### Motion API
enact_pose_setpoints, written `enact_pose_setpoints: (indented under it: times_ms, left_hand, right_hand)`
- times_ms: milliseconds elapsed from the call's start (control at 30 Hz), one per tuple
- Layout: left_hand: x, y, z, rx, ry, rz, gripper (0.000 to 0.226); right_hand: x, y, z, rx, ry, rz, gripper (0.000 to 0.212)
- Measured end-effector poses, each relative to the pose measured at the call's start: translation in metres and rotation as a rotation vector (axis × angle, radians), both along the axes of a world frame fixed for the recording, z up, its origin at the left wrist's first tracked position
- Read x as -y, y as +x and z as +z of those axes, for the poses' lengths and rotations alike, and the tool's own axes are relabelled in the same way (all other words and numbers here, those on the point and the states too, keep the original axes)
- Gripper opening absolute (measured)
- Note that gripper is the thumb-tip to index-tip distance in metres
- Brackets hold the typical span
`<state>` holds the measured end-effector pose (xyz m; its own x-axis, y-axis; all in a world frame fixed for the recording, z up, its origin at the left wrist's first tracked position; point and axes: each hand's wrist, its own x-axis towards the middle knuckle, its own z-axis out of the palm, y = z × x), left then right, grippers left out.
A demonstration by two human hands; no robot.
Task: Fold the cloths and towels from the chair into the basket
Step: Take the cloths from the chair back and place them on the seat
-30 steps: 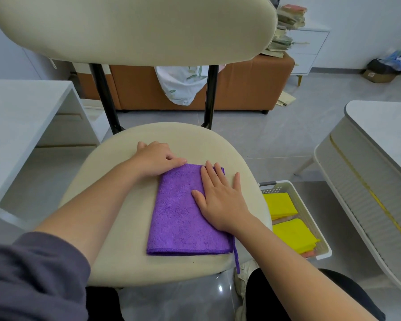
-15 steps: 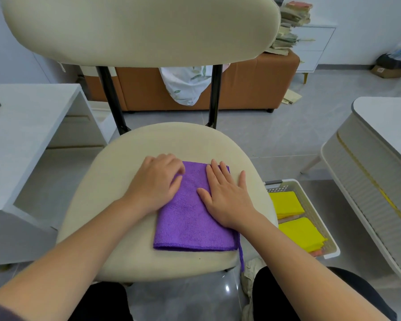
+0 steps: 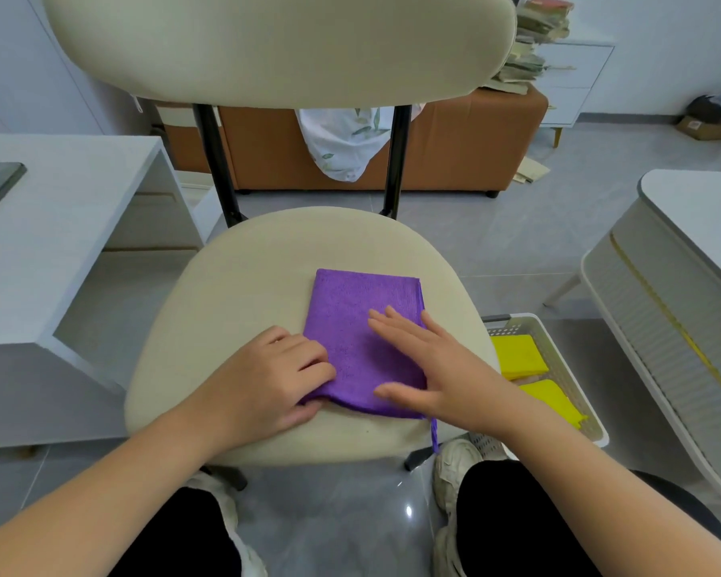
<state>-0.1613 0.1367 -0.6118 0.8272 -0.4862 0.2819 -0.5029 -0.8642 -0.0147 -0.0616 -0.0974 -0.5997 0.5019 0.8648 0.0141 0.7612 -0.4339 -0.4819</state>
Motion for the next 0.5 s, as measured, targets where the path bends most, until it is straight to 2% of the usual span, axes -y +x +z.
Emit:
enact_pose_setpoints:
  times_ms: [100,233,367,500]
  left_hand:
    - [0.007,0.002,0.0,0.07,-0.006,0.048,0.016]
    - [0.014,0.001,0.001,-0.021,-0.179,0.214,0.021]
    - [0.016,-0.001,-0.001,-0.105,-0.342,0.295,0.026]
    - [0.011,-0.003,-0.001,-0.107,-0.369,0.25,0.027]
  right_hand:
    - [0.005,-0.009,-0.003,0.132,-0.023,0.045,0.092]
    - [0.002,-0.023,-0.01,0.298,0.002,0.05,0.085]
    - [-0.005,-0.029,-0.016,0.433,0.082,-0.005,0.068]
    - [-0.002,-0.022,-0.014,0.4,0.105,-0.112,0.047]
